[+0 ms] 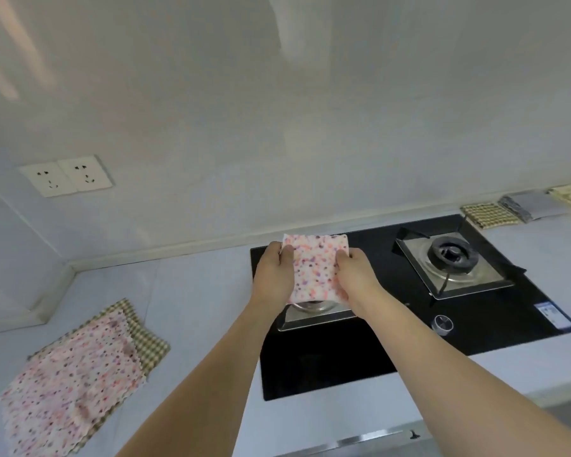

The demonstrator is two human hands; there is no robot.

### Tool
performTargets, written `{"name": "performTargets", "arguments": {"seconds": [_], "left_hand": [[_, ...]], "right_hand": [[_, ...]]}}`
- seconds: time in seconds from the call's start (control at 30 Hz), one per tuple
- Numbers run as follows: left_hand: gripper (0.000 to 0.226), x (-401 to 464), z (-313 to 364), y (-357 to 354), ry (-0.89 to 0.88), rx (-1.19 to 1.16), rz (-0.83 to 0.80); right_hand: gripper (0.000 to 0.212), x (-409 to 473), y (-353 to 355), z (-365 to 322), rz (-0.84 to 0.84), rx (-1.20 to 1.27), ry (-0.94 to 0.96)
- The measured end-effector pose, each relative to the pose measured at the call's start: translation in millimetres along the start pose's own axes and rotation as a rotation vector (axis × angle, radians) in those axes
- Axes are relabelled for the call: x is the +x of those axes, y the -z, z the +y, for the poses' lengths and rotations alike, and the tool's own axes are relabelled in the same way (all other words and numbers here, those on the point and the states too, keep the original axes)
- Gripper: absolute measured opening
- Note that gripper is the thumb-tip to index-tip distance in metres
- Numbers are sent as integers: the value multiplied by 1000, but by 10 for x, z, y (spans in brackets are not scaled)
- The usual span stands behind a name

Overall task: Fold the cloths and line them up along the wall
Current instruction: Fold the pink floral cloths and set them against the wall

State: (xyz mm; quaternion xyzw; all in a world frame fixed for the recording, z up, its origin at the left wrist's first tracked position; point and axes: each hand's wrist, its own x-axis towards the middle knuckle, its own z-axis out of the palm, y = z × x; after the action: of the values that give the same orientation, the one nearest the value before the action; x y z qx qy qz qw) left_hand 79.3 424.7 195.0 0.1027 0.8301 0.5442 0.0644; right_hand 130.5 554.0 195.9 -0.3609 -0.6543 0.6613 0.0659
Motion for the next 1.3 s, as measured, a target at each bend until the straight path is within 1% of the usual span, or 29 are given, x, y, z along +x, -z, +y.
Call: {"name": "performTargets", "arguments": {"seconds": [0.17,0.3,0.4,0.47,0.53,0.63,0.73,0.8,0.87,0.93,0.97,1.03,1.13,1.27,1.3], "left_hand": [[32,73,462,-979,-10,38,-19],[34,191,789,-1619,-1,33,-34],[28,335,950,-2030,13,35,-80],[35,422,1064,-2324,15,47,-141],[35,503,1172,-2647,10,35,-184],[26,569,1329,-3207,16,6,-200],[33,605,1548,-3786,17,35,-220],[31,679,1700,-4182,43,37,-210],[33,742,1852,-4559,113,10,-201],[28,745,1992,-4901,168,-16,-211],[24,749,2059,-5047,192,-31,-215],[26,794,2203,-5300,233,-82,-205],[26,923,2383,-5659,273,-116,-203],[34,1126,2531,-6245,255,-88,-294],[30,1173,2560,-6413,249,-88,-308]], "right_hand": [[31,422,1027,-142,9,26,7],[33,777,1633,-208,34,53,-23],[29,1044,2010,-244,44,53,-41],[26,1204,2274,-237,82,50,-67],[26,1367,2569,-200,110,84,-86],[26,1581,3097,-208,132,109,-103],[26,1826,3675,-246,162,159,-138],[28,2031,4066,-248,136,209,-172],[26,2183,4458,-270,68,264,-209],[24,2276,4855,-293,-15,356,-235],[24,2323,5042,-300,-47,392,-236],[29,2425,5375,-324,-94,428,-232],[29,2618,5775,-331,-84,414,-275],[27,2848,6247,-293,-77,406,-358],[28,2912,6370,-281,-77,412,-388]]}}
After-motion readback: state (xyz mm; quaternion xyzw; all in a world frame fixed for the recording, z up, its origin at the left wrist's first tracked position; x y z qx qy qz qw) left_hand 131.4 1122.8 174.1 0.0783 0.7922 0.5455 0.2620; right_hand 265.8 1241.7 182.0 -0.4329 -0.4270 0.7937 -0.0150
